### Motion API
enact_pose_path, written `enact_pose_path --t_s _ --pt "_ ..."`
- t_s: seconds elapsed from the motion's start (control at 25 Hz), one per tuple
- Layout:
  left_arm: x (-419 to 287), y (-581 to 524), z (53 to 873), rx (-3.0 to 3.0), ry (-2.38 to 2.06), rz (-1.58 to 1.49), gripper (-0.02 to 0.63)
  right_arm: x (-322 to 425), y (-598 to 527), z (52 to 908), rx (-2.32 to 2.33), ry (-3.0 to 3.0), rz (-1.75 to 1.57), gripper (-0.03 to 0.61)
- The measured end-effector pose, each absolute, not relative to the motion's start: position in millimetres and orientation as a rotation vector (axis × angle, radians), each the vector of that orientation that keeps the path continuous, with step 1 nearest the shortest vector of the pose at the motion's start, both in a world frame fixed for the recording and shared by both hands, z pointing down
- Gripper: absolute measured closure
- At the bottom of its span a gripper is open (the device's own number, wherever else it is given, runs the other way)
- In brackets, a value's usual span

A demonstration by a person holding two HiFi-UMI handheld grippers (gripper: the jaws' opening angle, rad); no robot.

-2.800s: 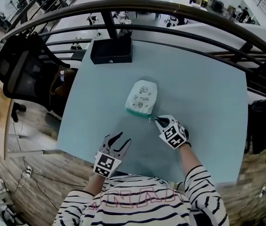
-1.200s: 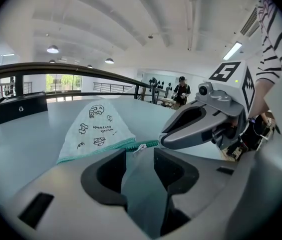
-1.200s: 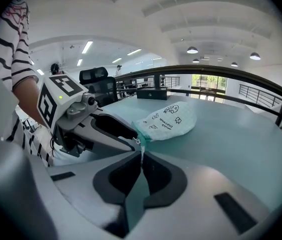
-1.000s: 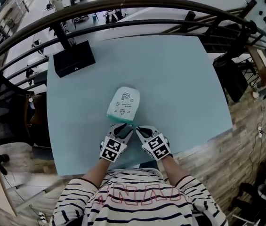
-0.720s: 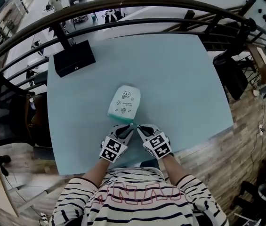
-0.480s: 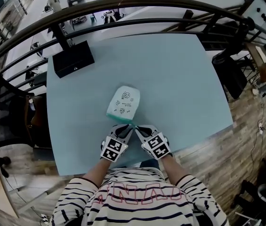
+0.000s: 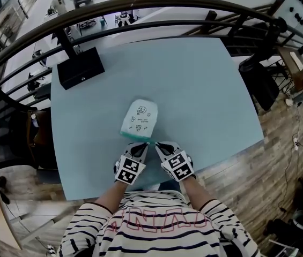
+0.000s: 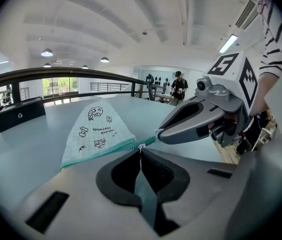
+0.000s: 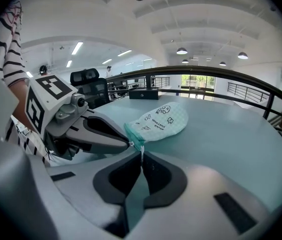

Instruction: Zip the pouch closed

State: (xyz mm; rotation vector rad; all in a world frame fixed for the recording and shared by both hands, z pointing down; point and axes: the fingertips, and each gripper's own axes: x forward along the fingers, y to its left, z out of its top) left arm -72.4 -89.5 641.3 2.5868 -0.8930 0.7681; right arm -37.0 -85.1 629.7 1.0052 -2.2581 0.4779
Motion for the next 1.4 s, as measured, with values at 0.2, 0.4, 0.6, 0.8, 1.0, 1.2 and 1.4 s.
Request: enact_pose_path --t_s 0.2,0.4,0.6,0.8,1.0,1.2,1.4 --pt "-73 -95 641 2.549 -0.931 0.766 0.584 -29 -90 633 1.095 -2.201 0.503 0.541" --pt "-79 -103 639 2.512 -0.991 0.761 0.584 -25 -98 628 1.145 -2.185 0.487 0.541" --pt "-92 -109 638 2.470 -1.055 0.759 0.584 -17 -97 628 1.162 -2.174 0.506 0.541" --pt "-98 -111 638 2.458 -1.092 0.769 0.584 -16 -98 629 1.168 -2.170 0.506 0.541" --pt "-115 -119 641 2.433 -1.134 0.784 0.584 -13 -99 632 1.170 -2.153 0.514 0.541" --pt "-119 -118 645 2.424 -1.147 0.799 0.584 -17 -99 636 1.164 -2.160 0.515 0.541" --pt "-126 -119 651 2.383 -1.166 0.810 0.584 -11 -100 639 1.167 -2.135 0.516 0.541"
